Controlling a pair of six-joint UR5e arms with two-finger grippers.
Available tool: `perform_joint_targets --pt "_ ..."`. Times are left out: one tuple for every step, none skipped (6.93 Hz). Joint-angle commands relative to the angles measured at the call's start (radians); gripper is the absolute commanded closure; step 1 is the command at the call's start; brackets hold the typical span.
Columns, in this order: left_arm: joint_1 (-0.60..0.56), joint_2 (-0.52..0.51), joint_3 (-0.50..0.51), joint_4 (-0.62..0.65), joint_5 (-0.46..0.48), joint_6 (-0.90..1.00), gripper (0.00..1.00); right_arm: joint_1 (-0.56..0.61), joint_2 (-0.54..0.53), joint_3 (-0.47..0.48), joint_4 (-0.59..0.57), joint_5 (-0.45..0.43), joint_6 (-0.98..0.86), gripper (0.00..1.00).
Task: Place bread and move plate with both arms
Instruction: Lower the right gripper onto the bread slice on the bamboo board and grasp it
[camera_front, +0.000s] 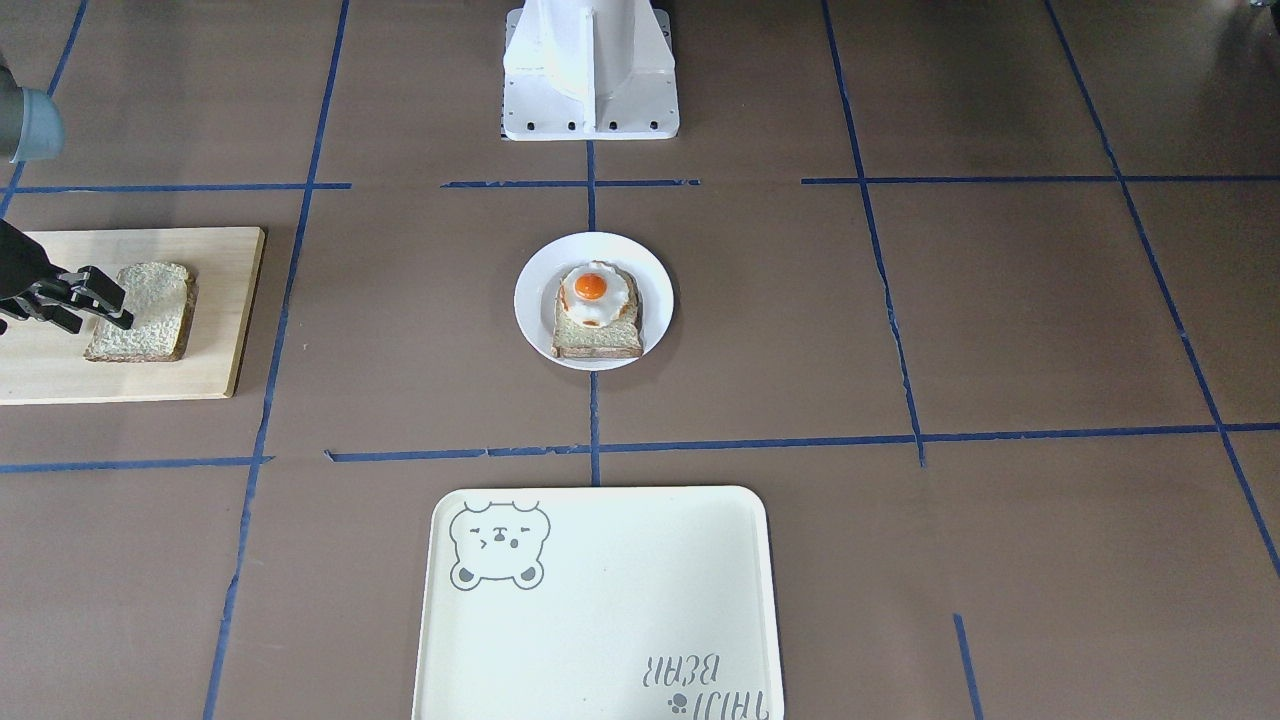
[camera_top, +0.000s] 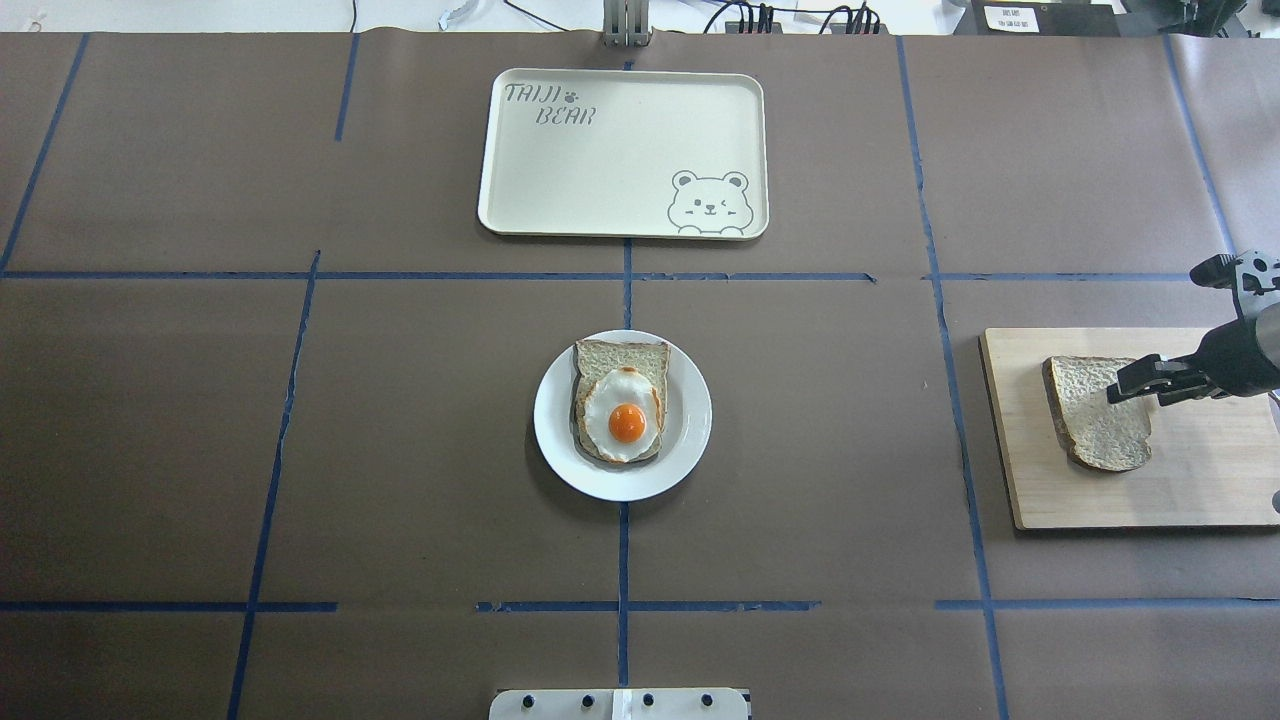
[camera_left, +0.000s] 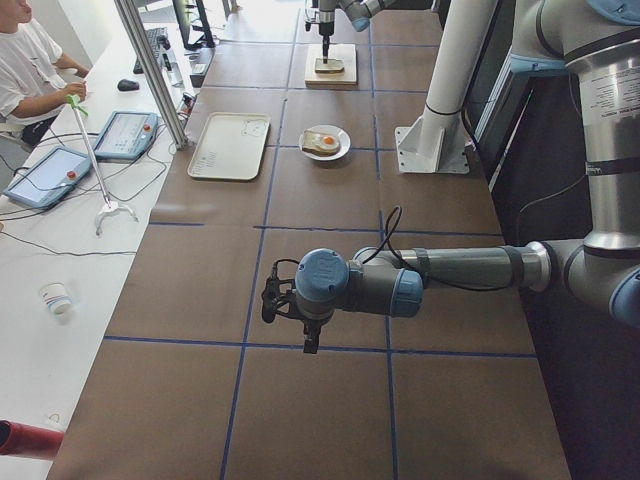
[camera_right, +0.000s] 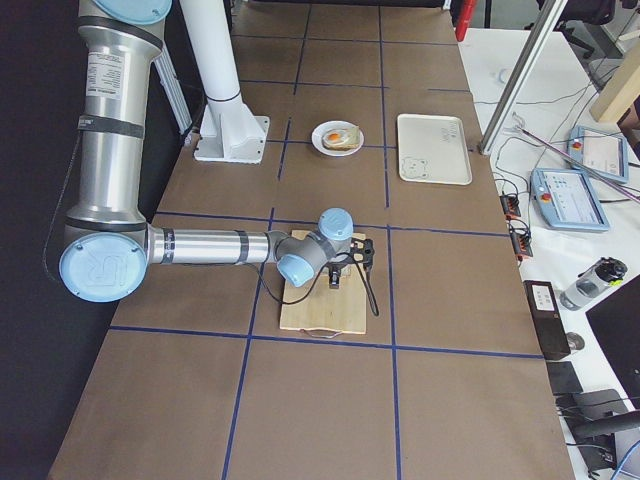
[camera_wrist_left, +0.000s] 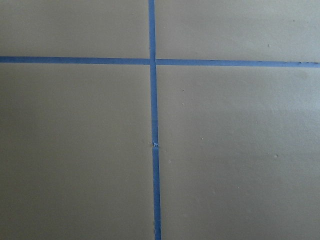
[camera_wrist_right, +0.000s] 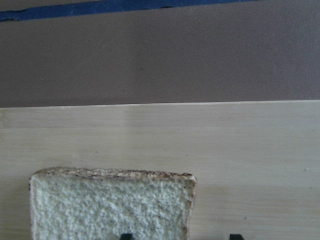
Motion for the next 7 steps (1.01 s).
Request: perform_joint_targets --pt "0.0 0.0 -0.003 0.0 0.0 0.0 0.0 -0.002 -0.001 0.003 -0.001 -0.003 0.01 1.0" --pt "0.0 0.0 -0.003 0.0 0.0 0.002 0.0 -0.001 -0.001 0.008 0.001 -0.005 0.011 1.0" --pt "0.0 0.0 -0.005 0.0 0.0 0.002 0.0 -0.001 -0.001 0.006 -0.001 -0.005 0.01 1.0" --pt "0.0 0.0 -0.005 0.0 0.0 0.002 0.0 -0.001 -0.001 0.017 -0.001 -0.005 0.01 1.0" --pt "0.0 0.0 -0.005 0.0 0.0 0.002 0.0 -0.001 -0.003 0.017 -0.001 -0.005 0.01 1.0" --pt "0.0 0.0 -0.005 0.002 0.0 0.002 0.0 -0.001 -0.003 0.019 -0.002 -0.005 0.01 1.0" --pt "0.0 0.0 -0.005 0.002 0.0 0.002 0.0 -0.001 -0.003 0.022 -0.002 -0.005 0.01 1.0"
